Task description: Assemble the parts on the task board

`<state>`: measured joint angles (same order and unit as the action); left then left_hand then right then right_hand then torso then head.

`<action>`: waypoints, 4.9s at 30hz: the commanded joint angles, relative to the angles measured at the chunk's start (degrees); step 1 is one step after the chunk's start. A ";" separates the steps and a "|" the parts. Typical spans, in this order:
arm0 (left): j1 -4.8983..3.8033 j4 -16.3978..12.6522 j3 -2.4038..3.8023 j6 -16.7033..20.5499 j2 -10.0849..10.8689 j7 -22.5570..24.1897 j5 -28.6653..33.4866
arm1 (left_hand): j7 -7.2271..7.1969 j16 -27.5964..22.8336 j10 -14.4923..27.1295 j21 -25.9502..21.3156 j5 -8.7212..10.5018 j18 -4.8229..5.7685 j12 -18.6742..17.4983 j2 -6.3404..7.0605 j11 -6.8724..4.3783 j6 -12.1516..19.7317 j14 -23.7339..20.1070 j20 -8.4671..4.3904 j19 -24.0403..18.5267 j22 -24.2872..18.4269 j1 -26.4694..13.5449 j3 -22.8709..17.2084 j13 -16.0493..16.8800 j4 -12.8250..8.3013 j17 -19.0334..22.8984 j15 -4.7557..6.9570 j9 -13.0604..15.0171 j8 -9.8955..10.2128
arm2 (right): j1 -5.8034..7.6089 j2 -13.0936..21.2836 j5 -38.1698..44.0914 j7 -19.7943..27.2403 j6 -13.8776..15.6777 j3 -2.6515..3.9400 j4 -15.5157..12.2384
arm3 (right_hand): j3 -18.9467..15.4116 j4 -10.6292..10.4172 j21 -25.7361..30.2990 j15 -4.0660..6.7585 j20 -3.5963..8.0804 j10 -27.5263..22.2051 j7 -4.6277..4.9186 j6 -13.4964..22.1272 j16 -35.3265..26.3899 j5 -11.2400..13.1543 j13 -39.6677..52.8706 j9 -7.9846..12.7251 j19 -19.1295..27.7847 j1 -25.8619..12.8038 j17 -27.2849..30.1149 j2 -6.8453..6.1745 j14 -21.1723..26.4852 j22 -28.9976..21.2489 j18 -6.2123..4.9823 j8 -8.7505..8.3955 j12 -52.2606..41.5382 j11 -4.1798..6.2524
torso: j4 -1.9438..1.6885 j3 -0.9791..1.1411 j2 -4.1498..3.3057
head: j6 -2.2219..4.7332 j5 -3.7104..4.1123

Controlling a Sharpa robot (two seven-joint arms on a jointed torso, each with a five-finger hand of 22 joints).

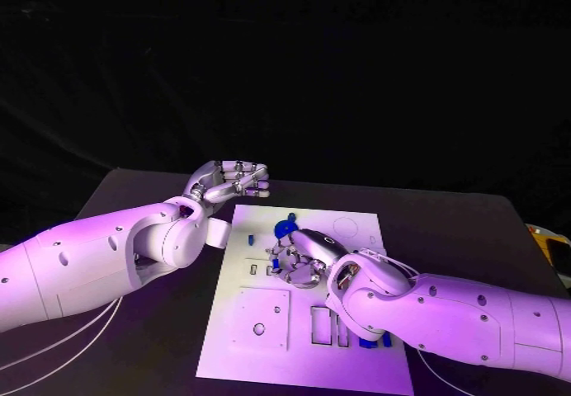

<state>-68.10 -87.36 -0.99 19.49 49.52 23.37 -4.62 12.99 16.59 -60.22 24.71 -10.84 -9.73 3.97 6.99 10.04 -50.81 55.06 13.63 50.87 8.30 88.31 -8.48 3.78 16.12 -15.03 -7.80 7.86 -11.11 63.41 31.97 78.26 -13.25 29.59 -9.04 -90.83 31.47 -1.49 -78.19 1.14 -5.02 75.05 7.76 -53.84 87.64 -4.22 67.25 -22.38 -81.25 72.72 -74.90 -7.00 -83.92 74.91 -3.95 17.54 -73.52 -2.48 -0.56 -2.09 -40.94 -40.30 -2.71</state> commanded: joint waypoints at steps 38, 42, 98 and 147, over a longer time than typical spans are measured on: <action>-0.04 -0.37 0.04 -1.14 0.41 0.06 0.11 | 0.37 -0.26 0.23 0.33 0.39 -0.56 -0.14 0.02 0.27 0.29 -0.41 -0.09 -0.48 0.07 0.05 -0.10 0.08 0.28 -0.12 -0.08 -0.07 0.32 | -1.14 -0.78 3.81 -2.51 -2.78 -0.10 2.22 | -0.74 -0.71 0.84 0.18 0.19 -1.27 -0.32 0.49 -0.51 0.29 -2.16 -0.65 0.28 -2.06 -5.32 -1.41 -4.00 3.71 0.29 1.18 1.58 -0.20 | -0.03 0.07 -0.04 | -0.59 0.26; -0.04 -0.36 0.04 -1.17 0.46 0.03 0.11 | 0.37 -0.26 0.23 0.33 0.39 -0.56 -0.14 0.02 0.27 0.29 -0.41 -0.09 -0.48 0.07 0.05 -0.10 0.08 0.28 -0.12 -0.08 -0.07 0.32 | -1.16 -0.82 4.03 -2.38 -2.65 -0.10 2.06 | -0.92 -0.75 1.06 0.06 0.11 -1.47 -0.12 0.99 -0.55 0.15 -2.32 -0.53 0.39 -2.34 -5.26 -1.88 -3.98 3.57 0.25 0.98 1.78 -0.36 | -0.02 0.06 0.00 | -0.62 0.31; -0.04 -0.22 0.03 -1.07 0.62 -0.17 0.09 | 0.33 -0.33 0.28 0.48 0.40 -0.59 -0.13 0.05 0.25 0.31 -0.58 -0.03 -0.73 0.12 0.02 -0.09 0.08 0.17 -0.29 -0.09 -0.06 0.32 | -1.36 0.02 -0.70 2.50 3.73 -0.10 1.09 | 1.38 0.08 2.73 0.09 0.05 -13.36 -0.12 1.35 -1.40 -0.49 -25.35 -0.18 0.87 -1.89 -3.80 -2.06 -3.61 3.05 -0.03 1.57 23.23 -0.28 | -0.03 0.07 -0.06 | -0.61 0.28; 0.42 -0.15 -0.63 -1.20 1.78 -2.94 -1.44 | 0.18 0.52 -0.08 1.18 0.51 -0.72 0.02 0.08 0.05 0.04 0.61 -0.16 -0.47 0.42 -0.32 0.06 0.15 0.29 -0.96 0.25 0.02 0.15 | -2.43 2.50 -19.32 18.33 11.21 -0.11 0.07 | 1.75 3.35 1.07 0.51 0.51 -11.64 -0.54 -0.88 -1.75 1.45 -28.50 0.49 -0.40 -0.73 -3.21 -2.23 -3.58 5.29 0.47 0.57 29.33 0.16 | -0.04 0.07 -0.07 | -0.47 -1.38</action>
<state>-67.69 -87.35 -1.64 19.17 51.30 21.49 -4.99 12.99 16.87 -60.21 25.69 -10.64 -9.74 3.97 6.99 10.04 -50.81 55.29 13.62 50.47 8.66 88.31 -8.47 3.84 16.12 -15.87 -7.58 7.86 -11.11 61.06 34.44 59.75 2.41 39.64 -9.15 -90.59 33.28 1.61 -77.19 1.34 -4.50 63.15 7.03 -54.41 85.98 -2.95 38.79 -21.74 -81.74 71.95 -74.90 -8.93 -84.13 74.91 -3.96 17.85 -44.36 -2.40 -0.59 -2.06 -41.01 -40.87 -4.03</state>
